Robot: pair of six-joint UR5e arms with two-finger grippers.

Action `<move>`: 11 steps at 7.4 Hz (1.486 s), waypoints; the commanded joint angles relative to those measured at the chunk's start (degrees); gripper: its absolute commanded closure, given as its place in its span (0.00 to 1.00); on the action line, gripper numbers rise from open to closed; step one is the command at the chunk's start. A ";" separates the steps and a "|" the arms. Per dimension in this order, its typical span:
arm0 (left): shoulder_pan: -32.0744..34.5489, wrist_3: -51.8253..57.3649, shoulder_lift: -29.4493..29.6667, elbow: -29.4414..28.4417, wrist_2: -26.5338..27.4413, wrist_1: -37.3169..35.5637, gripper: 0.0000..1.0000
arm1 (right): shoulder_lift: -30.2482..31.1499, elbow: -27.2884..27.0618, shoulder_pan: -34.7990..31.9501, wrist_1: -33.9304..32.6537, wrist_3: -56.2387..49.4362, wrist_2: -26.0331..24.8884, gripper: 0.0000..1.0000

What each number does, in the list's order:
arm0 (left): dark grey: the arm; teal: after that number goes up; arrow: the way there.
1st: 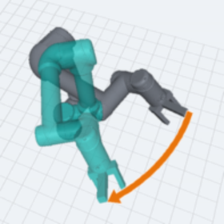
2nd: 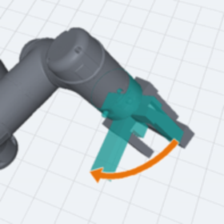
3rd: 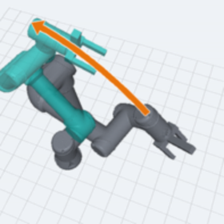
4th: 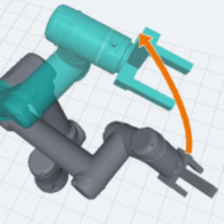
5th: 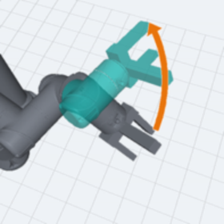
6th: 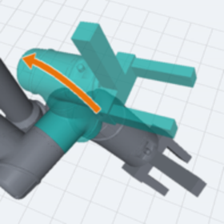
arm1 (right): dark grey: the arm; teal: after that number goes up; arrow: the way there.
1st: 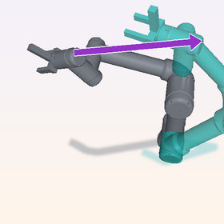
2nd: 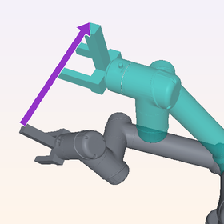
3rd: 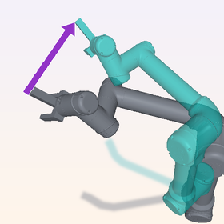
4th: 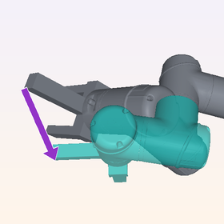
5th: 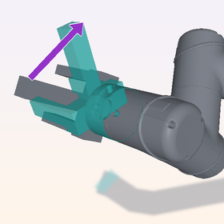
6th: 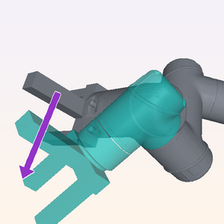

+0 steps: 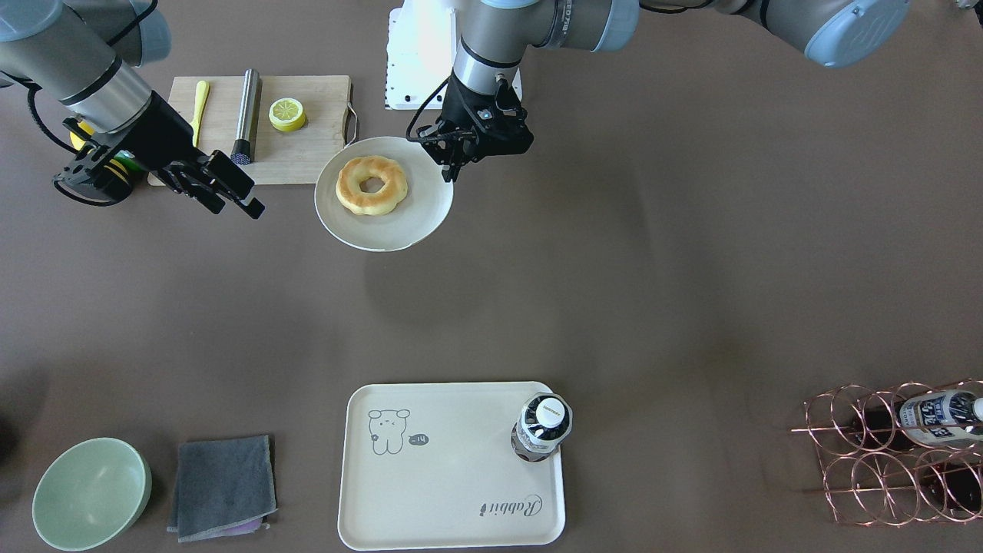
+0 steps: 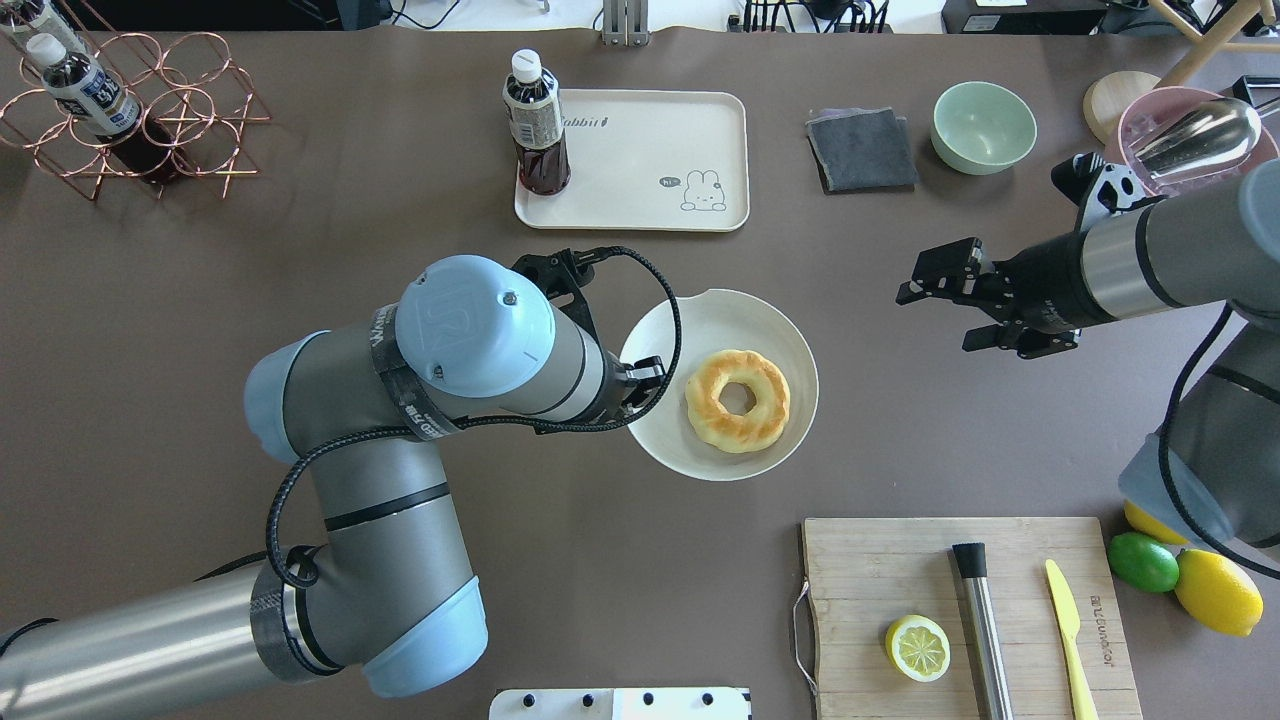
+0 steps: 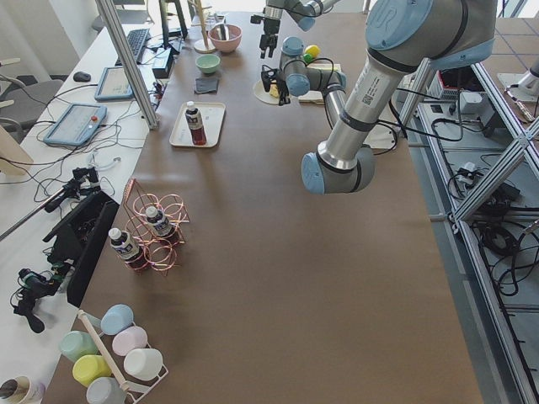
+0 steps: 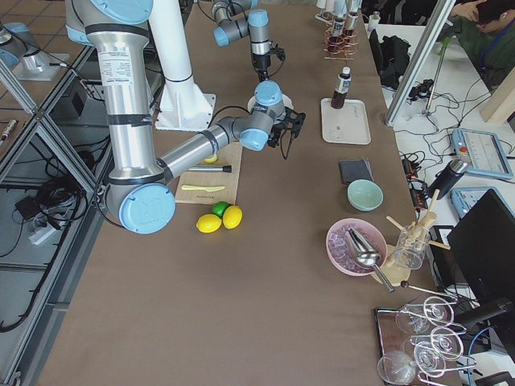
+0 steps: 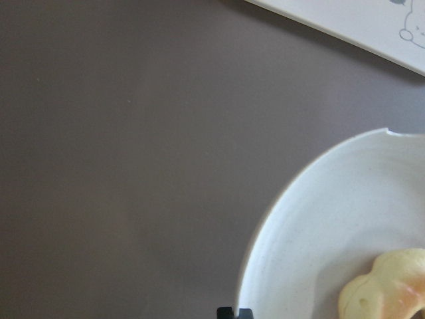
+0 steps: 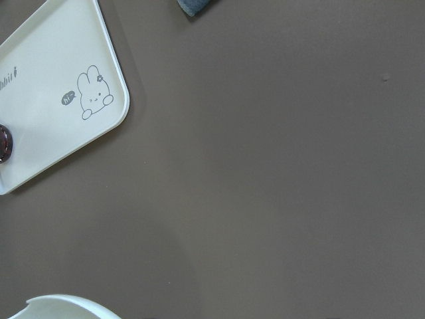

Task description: Place donut on tray

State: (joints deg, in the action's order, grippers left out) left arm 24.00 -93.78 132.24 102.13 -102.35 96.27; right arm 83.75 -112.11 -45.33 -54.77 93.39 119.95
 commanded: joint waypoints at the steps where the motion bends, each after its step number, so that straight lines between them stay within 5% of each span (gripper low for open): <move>1: -1.76 -0.43 0.83 -0.17 2.06 -0.29 1.00 | -0.25 -1.70 6.55 -0.07 2.93 -7.08 0.25; 6: -1.77 -0.17 0.83 -0.53 2.06 -0.20 1.00 | -0.25 -2.50 11.48 -0.16 2.93 -8.94 0.52; 11: -1.77 -0.17 0.65 -0.35 2.15 -0.20 1.00 | -0.25 -3.03 13.07 -0.16 2.85 -10.95 0.53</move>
State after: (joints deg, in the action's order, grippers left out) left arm 22.24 -93.96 132.92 101.68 -100.28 96.06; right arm 83.50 -115.01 -32.85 -54.93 96.24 110.25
